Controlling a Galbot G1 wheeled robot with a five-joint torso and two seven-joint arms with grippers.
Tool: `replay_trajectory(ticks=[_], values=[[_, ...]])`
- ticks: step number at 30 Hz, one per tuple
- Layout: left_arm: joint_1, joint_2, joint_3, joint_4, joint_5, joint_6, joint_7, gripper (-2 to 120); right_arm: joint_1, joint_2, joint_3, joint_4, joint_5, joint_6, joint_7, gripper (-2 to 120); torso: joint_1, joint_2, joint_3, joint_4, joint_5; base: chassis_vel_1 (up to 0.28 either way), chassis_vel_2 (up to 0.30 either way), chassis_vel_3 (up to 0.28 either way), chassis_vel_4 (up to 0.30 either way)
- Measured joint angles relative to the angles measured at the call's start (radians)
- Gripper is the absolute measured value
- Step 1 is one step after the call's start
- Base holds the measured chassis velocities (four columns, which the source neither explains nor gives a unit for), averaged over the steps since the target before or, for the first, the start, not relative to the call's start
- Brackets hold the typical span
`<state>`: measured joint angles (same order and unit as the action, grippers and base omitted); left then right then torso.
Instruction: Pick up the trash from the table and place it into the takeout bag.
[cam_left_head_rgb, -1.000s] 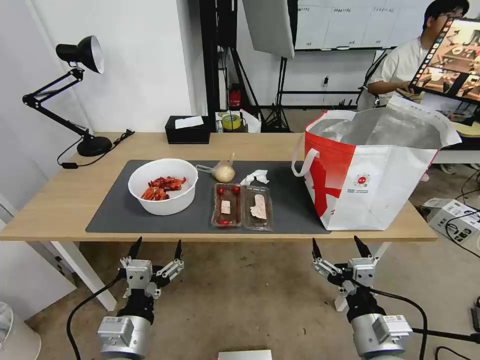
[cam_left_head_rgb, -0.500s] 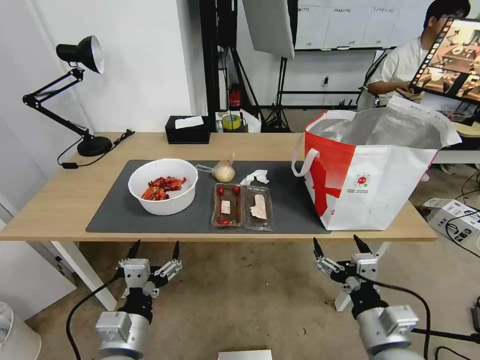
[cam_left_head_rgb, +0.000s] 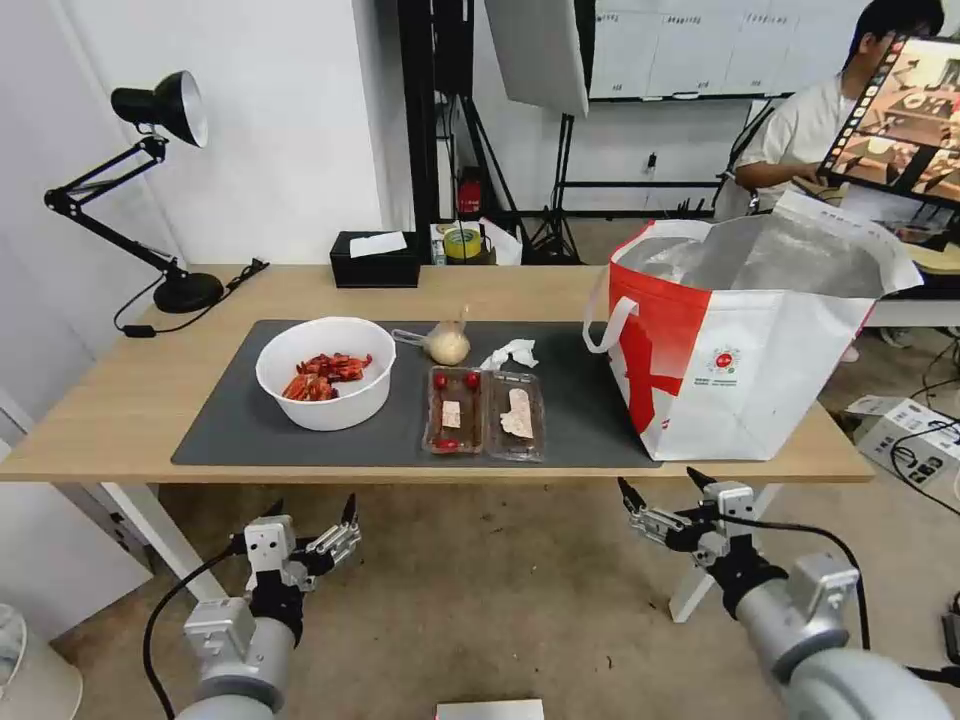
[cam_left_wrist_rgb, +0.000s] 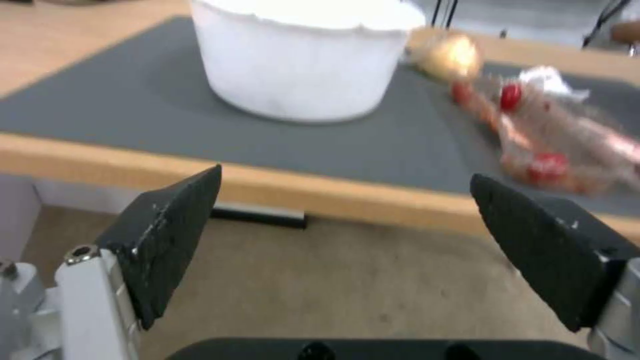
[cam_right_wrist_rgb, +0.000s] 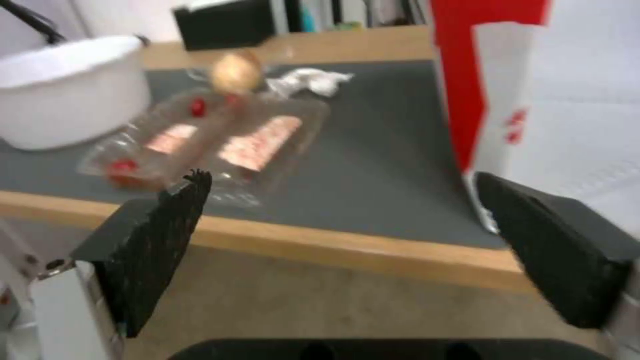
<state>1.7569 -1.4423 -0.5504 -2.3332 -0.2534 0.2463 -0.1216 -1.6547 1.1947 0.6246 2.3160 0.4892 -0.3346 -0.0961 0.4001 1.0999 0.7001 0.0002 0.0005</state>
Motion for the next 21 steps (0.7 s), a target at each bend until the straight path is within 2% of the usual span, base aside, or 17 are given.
replay_trajectory(ticks=[8,21], values=[[-0.004,0.000,0.000,0.011,-0.006,-0.068,0.026,100,0.010,0.005,-0.012,-0.006,0.013,0.066,-0.019,100,0.000,0.000,0.000,-0.0002,-0.0006,0.000,0.000,0.000,0.000],[-0.011,-0.002,0.002,0.023,-0.006,-0.083,0.035,100,0.023,0.016,-0.029,-0.023,0.008,0.076,-0.016,100,0.000,0.000,0.000,-0.0002,-0.0005,0.000,0.000,0.000,0.000]])
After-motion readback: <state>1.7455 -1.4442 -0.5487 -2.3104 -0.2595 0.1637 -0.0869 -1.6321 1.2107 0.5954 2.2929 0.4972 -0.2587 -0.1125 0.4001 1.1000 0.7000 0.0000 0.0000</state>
